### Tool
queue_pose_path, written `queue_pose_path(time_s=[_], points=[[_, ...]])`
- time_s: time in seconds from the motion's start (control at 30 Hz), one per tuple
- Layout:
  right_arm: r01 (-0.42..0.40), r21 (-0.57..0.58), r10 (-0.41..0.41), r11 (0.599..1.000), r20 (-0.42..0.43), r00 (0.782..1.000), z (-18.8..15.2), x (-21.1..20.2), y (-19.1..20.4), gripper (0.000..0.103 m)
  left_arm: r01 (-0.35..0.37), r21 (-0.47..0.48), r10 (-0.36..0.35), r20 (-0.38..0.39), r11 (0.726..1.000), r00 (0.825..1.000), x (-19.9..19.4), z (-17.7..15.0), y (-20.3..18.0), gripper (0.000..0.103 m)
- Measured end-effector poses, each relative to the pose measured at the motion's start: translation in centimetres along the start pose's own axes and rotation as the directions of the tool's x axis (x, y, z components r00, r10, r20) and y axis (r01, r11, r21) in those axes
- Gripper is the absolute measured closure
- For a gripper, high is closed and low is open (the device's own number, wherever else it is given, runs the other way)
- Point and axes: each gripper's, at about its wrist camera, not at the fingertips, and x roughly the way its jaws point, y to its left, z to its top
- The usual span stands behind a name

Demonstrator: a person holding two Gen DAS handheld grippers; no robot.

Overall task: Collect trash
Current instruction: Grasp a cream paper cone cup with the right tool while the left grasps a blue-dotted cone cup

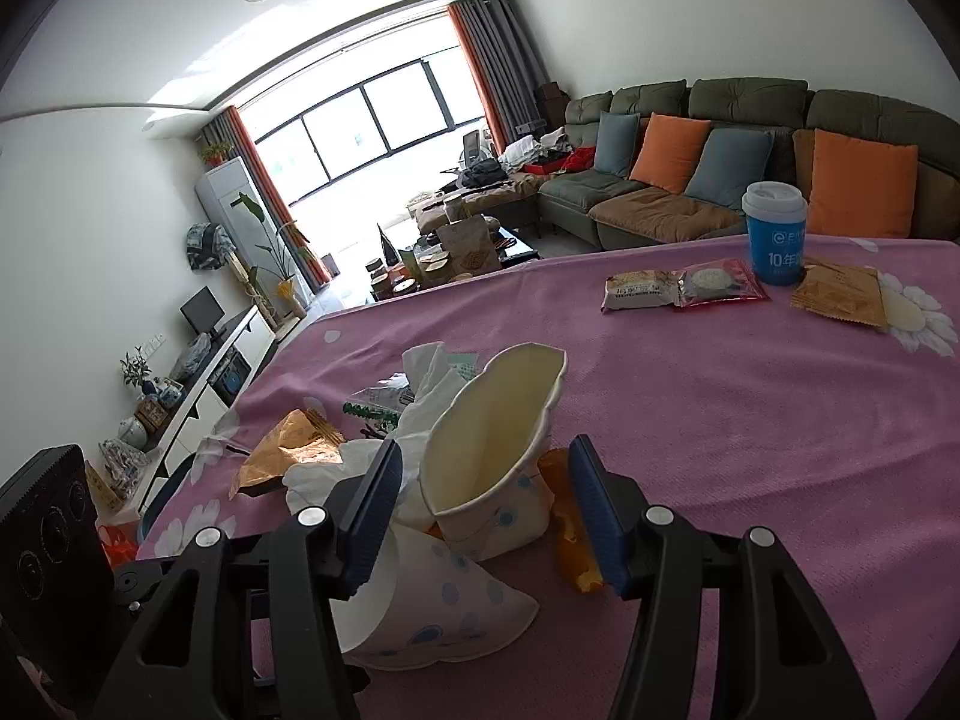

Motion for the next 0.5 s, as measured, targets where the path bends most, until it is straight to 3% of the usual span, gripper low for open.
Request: queue_pose_path(time_s=[0.1, 0.2, 0.33, 0.5], points=[[-0.010, 0.038, 0.010, 0.999, -0.004, 1.000, -0.1, 0.2, -0.8, 0.051, 0.008, -0.018, -0.008, -0.034, 1.000, 0.999, 1.0, 0.1, 0.3, 0.077], [-0.017, 0.059, 0.018, 0.998, -0.007, 1.000, -0.2, 0.3, -1.2, 0.057, 0.017, -0.034, -0.018, -0.030, 0.999, 0.999, 1.4, 0.2, 0.5, 0.078], [-0.037, 0.082, 0.037, 0.996, -0.001, 0.999, -0.3, 0.2, -1.6, 0.073, 0.015, -0.038, -0.016, -0.023, 0.999, 1.000, 1.3, 0.3, 0.7, 0.080], [-0.035, 0.080, 0.033, 0.996, 0.025, 0.999, -0.2, -0.6, -1.7, 0.076, 0.023, -0.042, -0.023, -0.002, 0.999, 1.000, 0.5, 0.1, 1.0, 0.083]])
